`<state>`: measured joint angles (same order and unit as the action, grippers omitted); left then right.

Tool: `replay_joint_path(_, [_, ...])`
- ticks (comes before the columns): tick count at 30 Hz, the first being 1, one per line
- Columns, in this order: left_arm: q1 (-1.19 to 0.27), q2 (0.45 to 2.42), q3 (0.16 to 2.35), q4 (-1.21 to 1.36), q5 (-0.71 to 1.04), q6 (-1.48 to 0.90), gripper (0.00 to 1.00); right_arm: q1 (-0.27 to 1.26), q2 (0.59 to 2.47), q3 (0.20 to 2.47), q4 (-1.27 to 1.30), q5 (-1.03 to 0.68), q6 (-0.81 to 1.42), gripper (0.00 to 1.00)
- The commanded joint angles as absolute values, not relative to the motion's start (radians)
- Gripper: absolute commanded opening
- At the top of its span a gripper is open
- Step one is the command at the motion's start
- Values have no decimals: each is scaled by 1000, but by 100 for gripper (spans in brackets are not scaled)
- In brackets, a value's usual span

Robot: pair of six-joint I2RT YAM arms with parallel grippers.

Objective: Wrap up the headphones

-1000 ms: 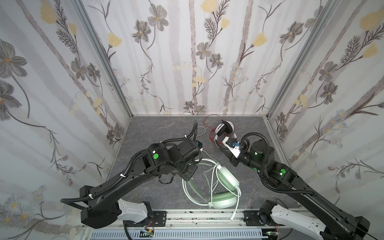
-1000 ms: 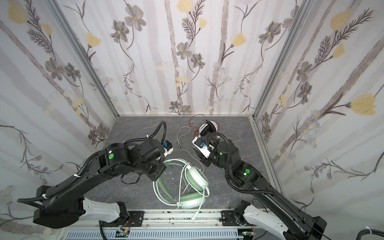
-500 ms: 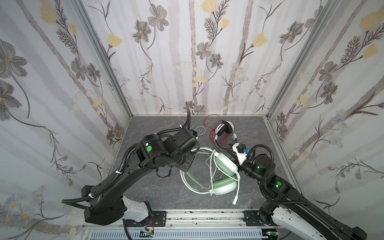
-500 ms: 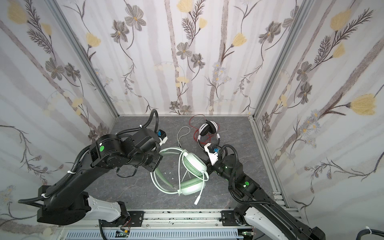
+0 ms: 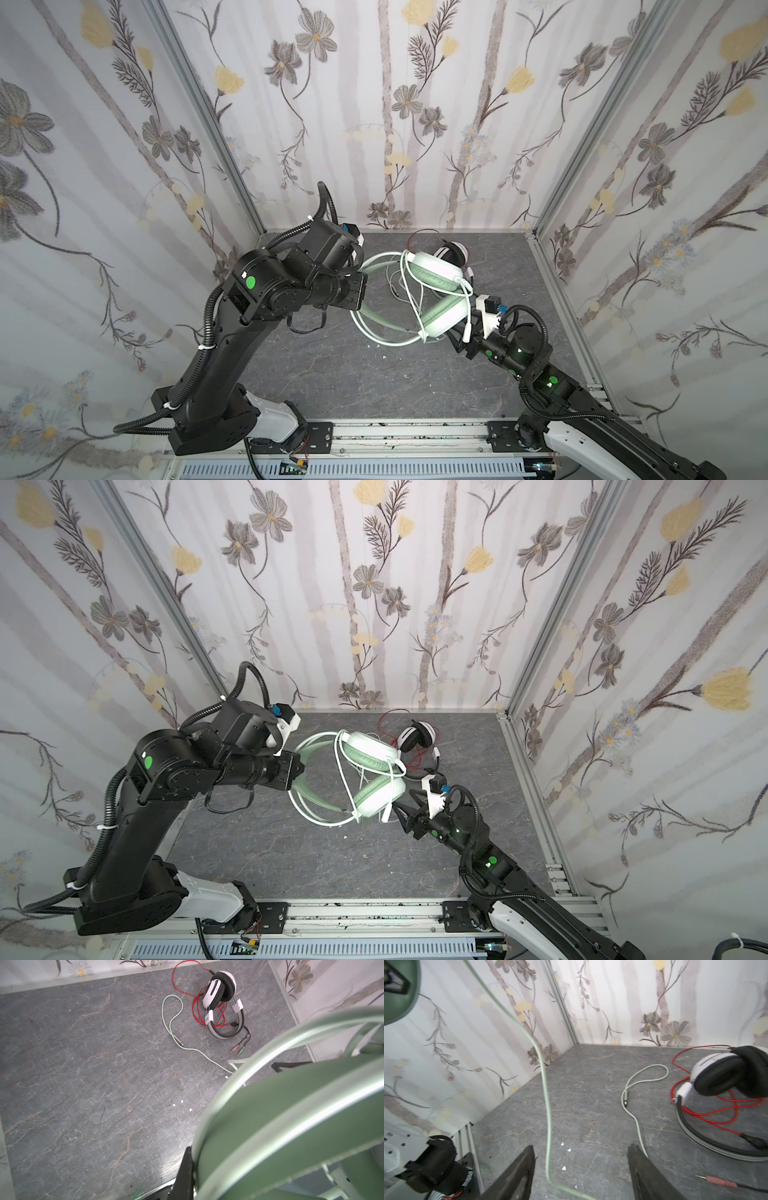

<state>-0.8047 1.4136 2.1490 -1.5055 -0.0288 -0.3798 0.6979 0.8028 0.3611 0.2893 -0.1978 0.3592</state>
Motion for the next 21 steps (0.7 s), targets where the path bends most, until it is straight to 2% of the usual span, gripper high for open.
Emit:
replay_joint_path(1, [-771,1427,2196,-1429,93,-425,0,699,863,369,447,-340,395,69])
replay_joint_path(13, [-730,1483,2305,-1413,207,-451,0,699,1119,453,600,-455,406,68])
replay_joint_path(21, [-714,1491,2321,-1404,208,-466,0,712,1255,474,737,-598,496,61])
